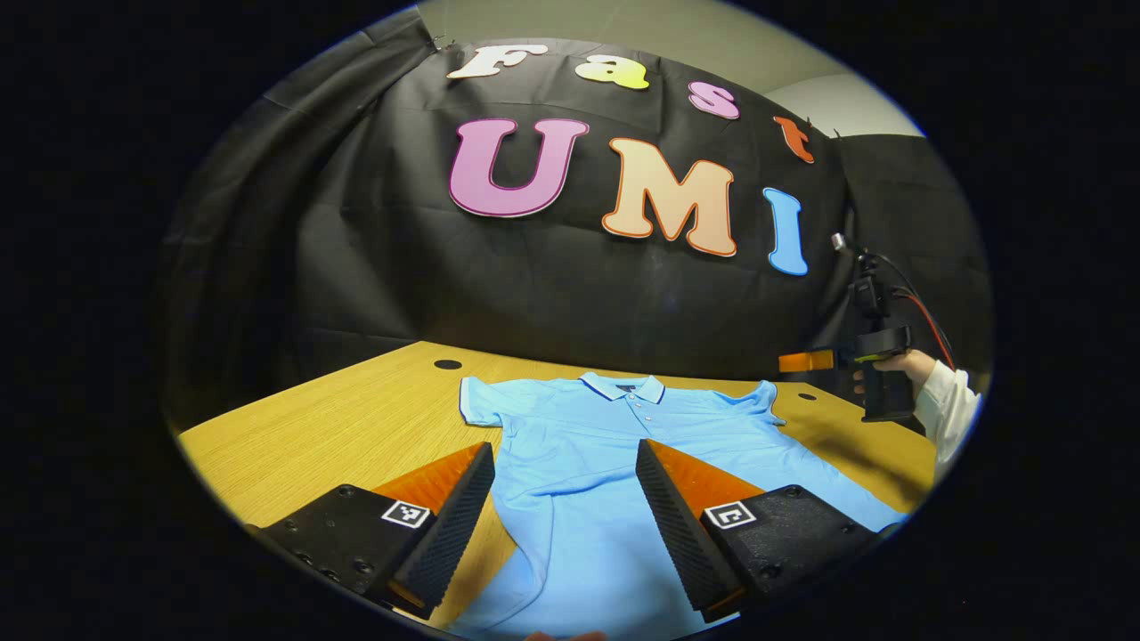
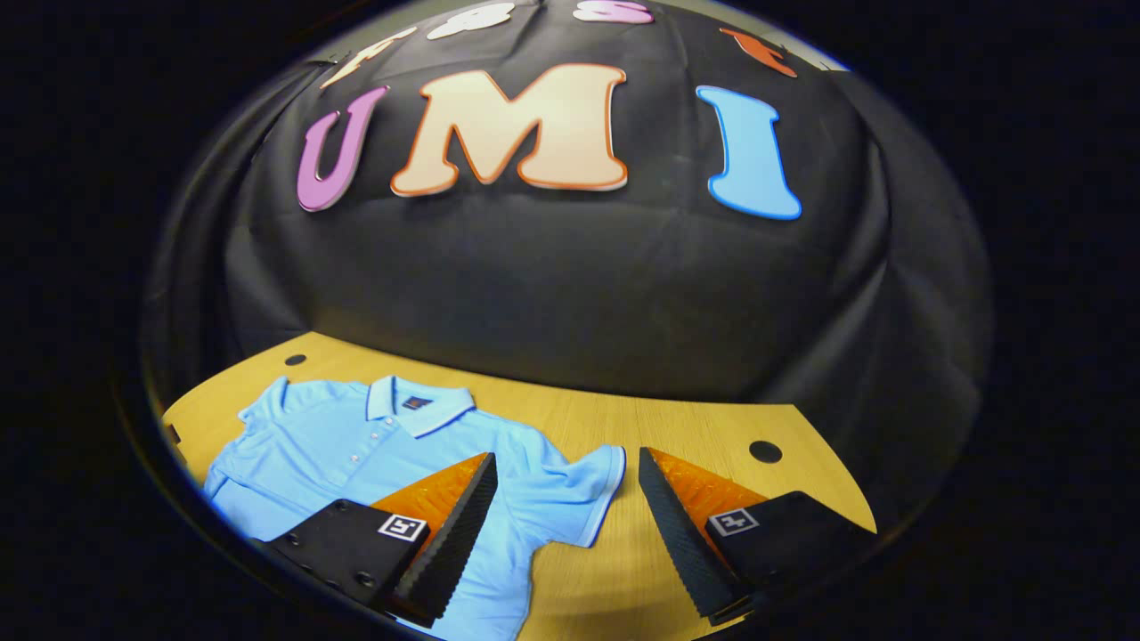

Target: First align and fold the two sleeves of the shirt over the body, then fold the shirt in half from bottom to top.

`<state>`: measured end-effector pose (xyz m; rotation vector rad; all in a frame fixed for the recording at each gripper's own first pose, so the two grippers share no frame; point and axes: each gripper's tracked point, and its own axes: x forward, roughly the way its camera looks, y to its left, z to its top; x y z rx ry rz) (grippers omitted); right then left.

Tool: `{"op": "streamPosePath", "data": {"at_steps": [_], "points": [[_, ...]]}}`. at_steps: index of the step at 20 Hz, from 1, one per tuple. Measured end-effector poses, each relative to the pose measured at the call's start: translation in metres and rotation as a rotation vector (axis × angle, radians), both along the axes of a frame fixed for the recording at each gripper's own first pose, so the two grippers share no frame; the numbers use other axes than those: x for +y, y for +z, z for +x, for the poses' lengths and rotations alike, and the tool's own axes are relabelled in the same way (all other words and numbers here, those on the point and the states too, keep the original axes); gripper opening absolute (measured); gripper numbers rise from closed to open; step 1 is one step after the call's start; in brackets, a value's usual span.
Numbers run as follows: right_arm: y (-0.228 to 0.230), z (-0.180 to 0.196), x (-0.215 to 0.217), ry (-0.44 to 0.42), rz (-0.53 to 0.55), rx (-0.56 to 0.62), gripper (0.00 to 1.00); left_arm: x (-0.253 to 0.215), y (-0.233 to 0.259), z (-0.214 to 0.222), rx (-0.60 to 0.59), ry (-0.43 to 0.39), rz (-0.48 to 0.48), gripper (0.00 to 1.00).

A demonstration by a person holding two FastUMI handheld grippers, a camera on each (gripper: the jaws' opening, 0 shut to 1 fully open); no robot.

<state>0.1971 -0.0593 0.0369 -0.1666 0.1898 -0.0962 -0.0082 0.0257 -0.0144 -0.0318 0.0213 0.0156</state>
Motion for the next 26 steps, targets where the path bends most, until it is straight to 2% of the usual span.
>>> {"op": "streamPosePath", "data": {"at_steps": [8, 14, 16, 17, 18, 19, 20, 21, 22, 23, 24, 26], "points": [[-0.056, 0.063, -0.04, -0.057, 0.057, 0.187, 1.0, 0.004, 0.0, 0.004, 0.011, 0.013, 0.014, 0.95], [-0.073, 0.081, -0.041, -0.049, 0.091, 0.227, 0.98, -0.001, -0.002, 0.007, 0.02, 0.003, 0.025, 0.95], [-0.078, 0.083, -0.038, -0.036, 0.105, 0.239, 0.89, -0.003, 0.0, 0.006, 0.015, -0.005, 0.023, 0.95], [-0.08, 0.083, -0.036, -0.026, 0.119, 0.246, 0.71, -0.003, 0.001, 0.008, 0.015, -0.007, 0.024, 0.95], [-0.082, 0.083, -0.035, -0.025, 0.126, 0.251, 0.63, -0.003, 0.001, 0.008, 0.015, -0.006, 0.025, 0.95], [-0.082, 0.083, -0.034, -0.02, 0.129, 0.251, 0.47, -0.004, 0.0, 0.01, 0.016, -0.006, 0.024, 0.95], [-0.08, 0.083, -0.031, -0.015, 0.131, 0.246, 0.39, -0.005, 0.001, 0.01, 0.019, -0.008, 0.021, 0.95], [-0.078, 0.083, -0.029, -0.012, 0.128, 0.238, 0.2, -0.004, -0.001, 0.01, 0.021, -0.008, 0.019, 0.95], [-0.074, 0.083, -0.026, -0.003, 0.113, 0.226, 0.11, -0.004, -0.003, 0.009, 0.022, -0.006, 0.016, 0.95], [-0.068, 0.082, -0.026, -0.009, 0.089, 0.21, 0.1, -0.003, -0.004, 0.008, 0.024, -0.006, 0.015, 0.95], [-0.06, 0.081, -0.023, -0.003, 0.076, 0.194, 0.03, -0.002, -0.004, 0.007, 0.024, -0.004, 0.014, 0.95], [-0.045, 0.077, -0.01, 0.016, 0.07, 0.168, 0.03, -0.003, -0.004, 0.007, 0.021, -0.003, 0.011, 0.95]]}}
